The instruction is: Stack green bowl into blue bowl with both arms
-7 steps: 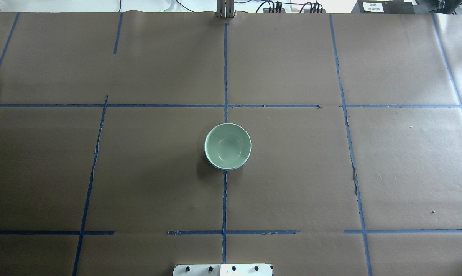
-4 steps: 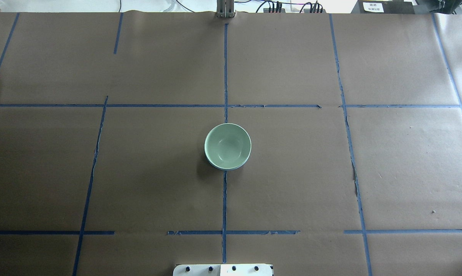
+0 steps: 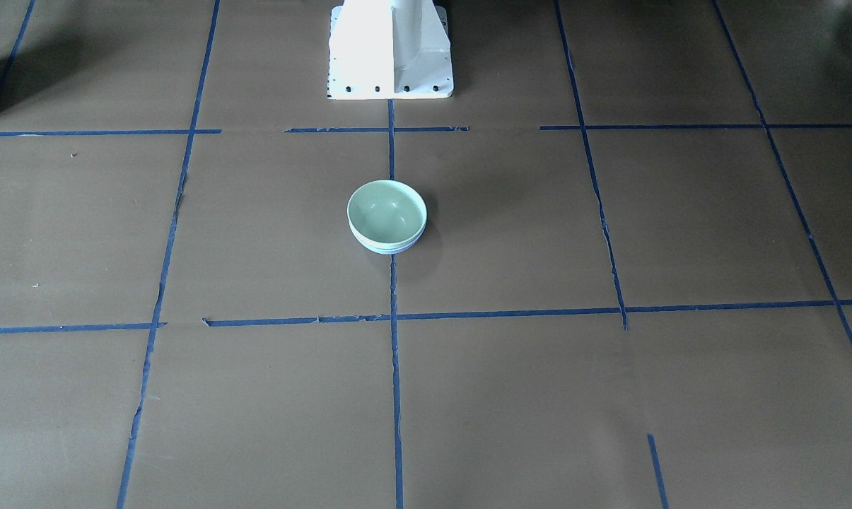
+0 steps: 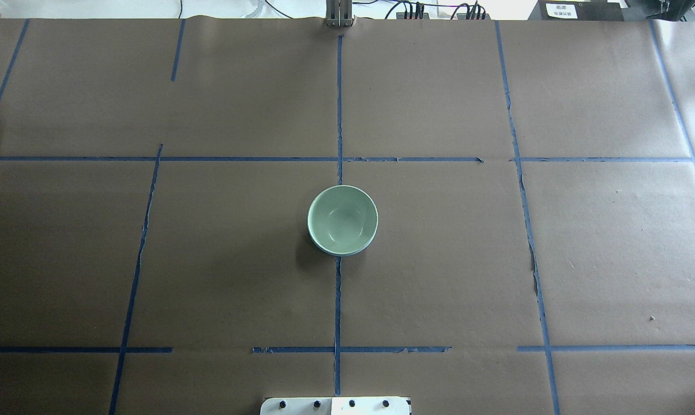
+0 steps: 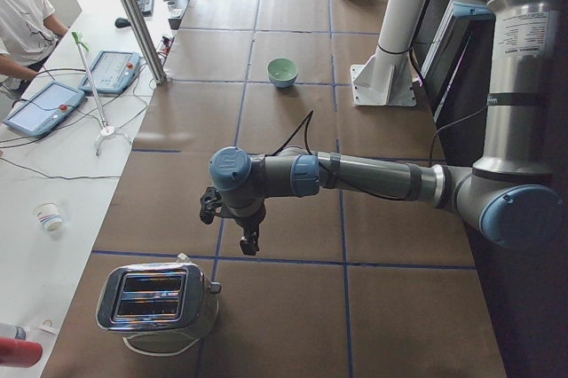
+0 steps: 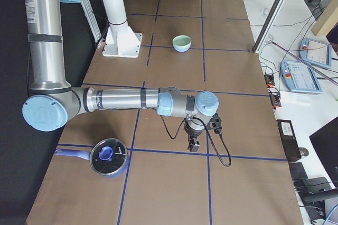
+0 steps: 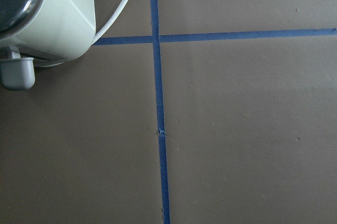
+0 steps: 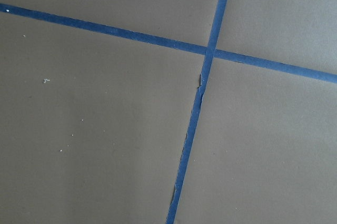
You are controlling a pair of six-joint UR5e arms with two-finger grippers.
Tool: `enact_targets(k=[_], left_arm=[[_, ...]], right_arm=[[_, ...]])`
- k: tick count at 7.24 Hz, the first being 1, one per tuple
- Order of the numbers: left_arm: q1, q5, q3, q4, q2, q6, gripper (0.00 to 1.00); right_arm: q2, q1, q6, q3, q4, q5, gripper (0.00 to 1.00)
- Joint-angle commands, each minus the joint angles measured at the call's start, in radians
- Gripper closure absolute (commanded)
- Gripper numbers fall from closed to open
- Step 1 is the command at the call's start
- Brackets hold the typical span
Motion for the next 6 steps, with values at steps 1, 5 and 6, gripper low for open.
enact_targets(k=[1,5,6], left_arm=[[0.003,0.046,0.003,-0.041,0.002,0.006,0.0],[0.001,0.032,-0.015,-0.047,0.034,0.004,0.0],[0.001,0.032,-0.015,-0.047,0.034,-0.004,0.0]], right_arm=[[-0.007,-0.001,0.003,-0.004,0.061,-0.003,0.0],[-0.009,0.001,0.004,-0.01,0.065,-0.003,0.0],[-0.007,0.001,0.003,-0.015,0.065,-0.003,0.0]])
